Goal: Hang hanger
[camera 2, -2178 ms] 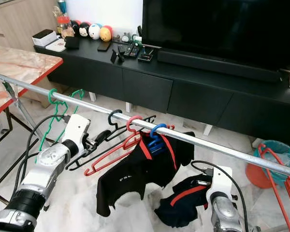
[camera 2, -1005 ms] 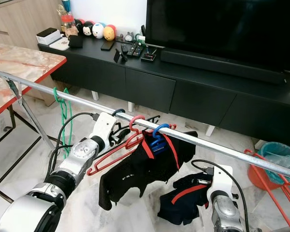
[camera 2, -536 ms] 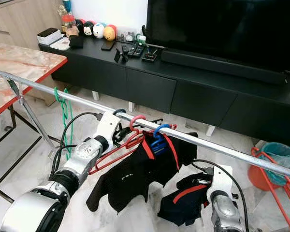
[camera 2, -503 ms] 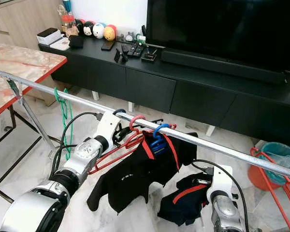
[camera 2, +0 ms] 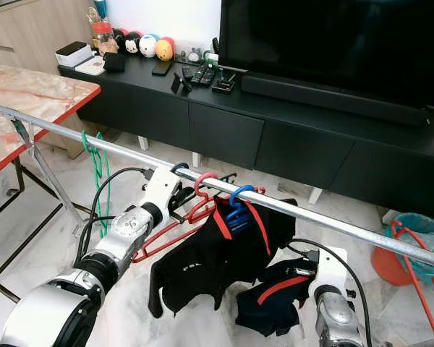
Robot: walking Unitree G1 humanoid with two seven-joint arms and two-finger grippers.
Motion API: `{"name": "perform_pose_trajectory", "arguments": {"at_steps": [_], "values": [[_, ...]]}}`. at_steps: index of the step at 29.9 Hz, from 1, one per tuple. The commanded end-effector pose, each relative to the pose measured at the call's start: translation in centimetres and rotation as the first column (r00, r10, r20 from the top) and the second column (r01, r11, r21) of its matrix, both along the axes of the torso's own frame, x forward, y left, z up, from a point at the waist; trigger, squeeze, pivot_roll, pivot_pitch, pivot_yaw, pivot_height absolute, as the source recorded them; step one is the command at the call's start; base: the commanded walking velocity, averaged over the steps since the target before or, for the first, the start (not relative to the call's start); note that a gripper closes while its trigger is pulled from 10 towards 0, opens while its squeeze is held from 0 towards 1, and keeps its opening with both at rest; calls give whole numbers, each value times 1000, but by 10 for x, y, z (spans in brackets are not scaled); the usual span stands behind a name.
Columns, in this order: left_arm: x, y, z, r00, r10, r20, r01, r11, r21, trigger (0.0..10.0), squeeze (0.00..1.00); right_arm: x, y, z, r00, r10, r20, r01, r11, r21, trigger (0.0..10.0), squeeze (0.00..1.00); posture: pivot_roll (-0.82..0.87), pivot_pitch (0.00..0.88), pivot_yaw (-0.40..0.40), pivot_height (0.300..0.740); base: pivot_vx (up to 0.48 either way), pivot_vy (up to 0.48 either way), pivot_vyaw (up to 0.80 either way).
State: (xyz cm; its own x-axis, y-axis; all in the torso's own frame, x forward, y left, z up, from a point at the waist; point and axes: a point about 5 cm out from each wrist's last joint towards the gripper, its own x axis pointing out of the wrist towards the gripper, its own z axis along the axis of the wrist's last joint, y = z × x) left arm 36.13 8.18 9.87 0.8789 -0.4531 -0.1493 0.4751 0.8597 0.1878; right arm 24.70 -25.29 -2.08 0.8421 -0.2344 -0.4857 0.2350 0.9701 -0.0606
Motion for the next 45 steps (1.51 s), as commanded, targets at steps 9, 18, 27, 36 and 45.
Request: {"name": "perform_pose_trajectory", "arguments": {"at_steps": [9,18,27,36,45], "values": [[0,1,-2,1000,7,-2,-7,999,39,0,0,1,1,1,1000,-5,2,5,1000,1,10000,0,8,0,-41,740,0,0,0],[2,11,-1,997,75,28,-77,995,56,0,0,2,1,1,1000,-4,2,4,1000,2,10000,0,13,0,-47,740,0,0,0],[-2,20,15,984,48,169,-43,999,-32,10000,0,3,2,2,1000,-2,13,2,1000,6,10000,0,25,2,-52,740,0,0,0],[-39,66,-10,979,77,189,-91,993,71,10000,0,4,1,3,1000,2,15,-2,1000,-1,10000,0,52,0,-50,740,0,0,0],[-68,112,-28,960,251,122,-259,965,52,10000,0,3,4,2,1000,-7,24,7,1000,4,10000,0,80,0,-7,740,0,0,0]]}}
